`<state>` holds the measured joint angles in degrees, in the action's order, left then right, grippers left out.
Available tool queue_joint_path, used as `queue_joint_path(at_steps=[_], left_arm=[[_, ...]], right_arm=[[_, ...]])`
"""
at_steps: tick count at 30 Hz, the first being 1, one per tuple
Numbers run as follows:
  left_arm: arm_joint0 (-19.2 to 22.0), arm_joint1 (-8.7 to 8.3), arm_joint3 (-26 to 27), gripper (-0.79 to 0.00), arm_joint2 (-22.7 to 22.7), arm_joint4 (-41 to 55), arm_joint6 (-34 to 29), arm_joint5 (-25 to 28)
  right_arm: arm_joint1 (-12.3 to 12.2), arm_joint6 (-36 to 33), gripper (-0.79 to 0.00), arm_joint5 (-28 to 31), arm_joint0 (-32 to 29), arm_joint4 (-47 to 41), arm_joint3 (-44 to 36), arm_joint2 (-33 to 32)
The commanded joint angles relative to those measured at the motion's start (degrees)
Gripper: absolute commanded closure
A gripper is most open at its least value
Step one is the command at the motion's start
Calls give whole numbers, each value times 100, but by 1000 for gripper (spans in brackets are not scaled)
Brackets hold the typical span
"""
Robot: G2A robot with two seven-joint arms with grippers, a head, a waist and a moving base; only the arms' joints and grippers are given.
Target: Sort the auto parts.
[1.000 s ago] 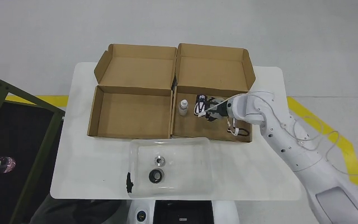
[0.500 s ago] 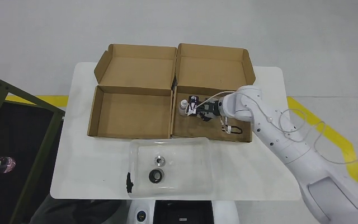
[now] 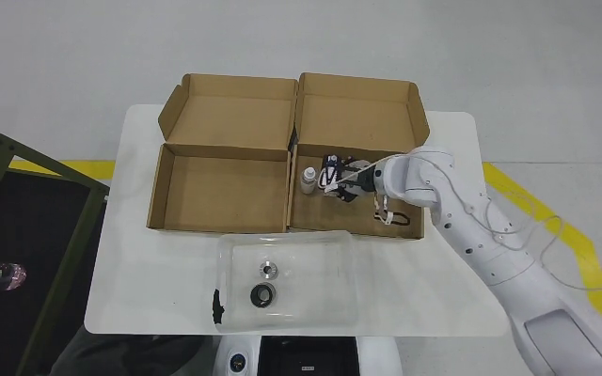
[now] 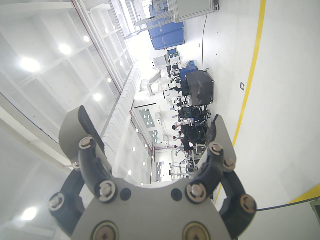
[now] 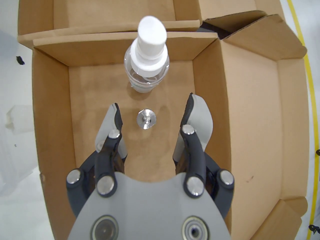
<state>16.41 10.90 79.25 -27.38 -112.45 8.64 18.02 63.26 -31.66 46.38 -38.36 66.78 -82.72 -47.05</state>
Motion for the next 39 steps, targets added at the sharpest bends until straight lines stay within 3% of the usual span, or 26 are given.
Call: queue_joint_path(at_steps=[1,9,13,18,21,25,29,39], left_arm=[[0,0,0,-785,0,0,0,0],[0,0,0,-785,0,0,0,0],[0,0,0,-785,0,0,0,0],[0,0,0,-785,0,0,0,0],[0,0,0,-785,0,0,0,0],[0,0,0,-785,0,0,0,0],[0,0,0,-785,0,0,0,0],[0,0,0,-785,0,0,0,0]], right_arm=[[-85,-2,-526,2,-209,43,-359,-233],[-329,42,-545,-17,-1074,175,-1709,-895],[-381,208,-453,-109,-1430,342,-2240,-1013],[-404,410,-533,-178,-1770,500,-2695,-984],[-400,541,-566,-140,-1885,569,-2870,-894],[-377,531,-533,-68,-1940,786,-3103,-657],[-327,563,-548,-6,-1936,857,-3232,-354],[-131,652,-533,-3,-1751,991,-2885,436]])
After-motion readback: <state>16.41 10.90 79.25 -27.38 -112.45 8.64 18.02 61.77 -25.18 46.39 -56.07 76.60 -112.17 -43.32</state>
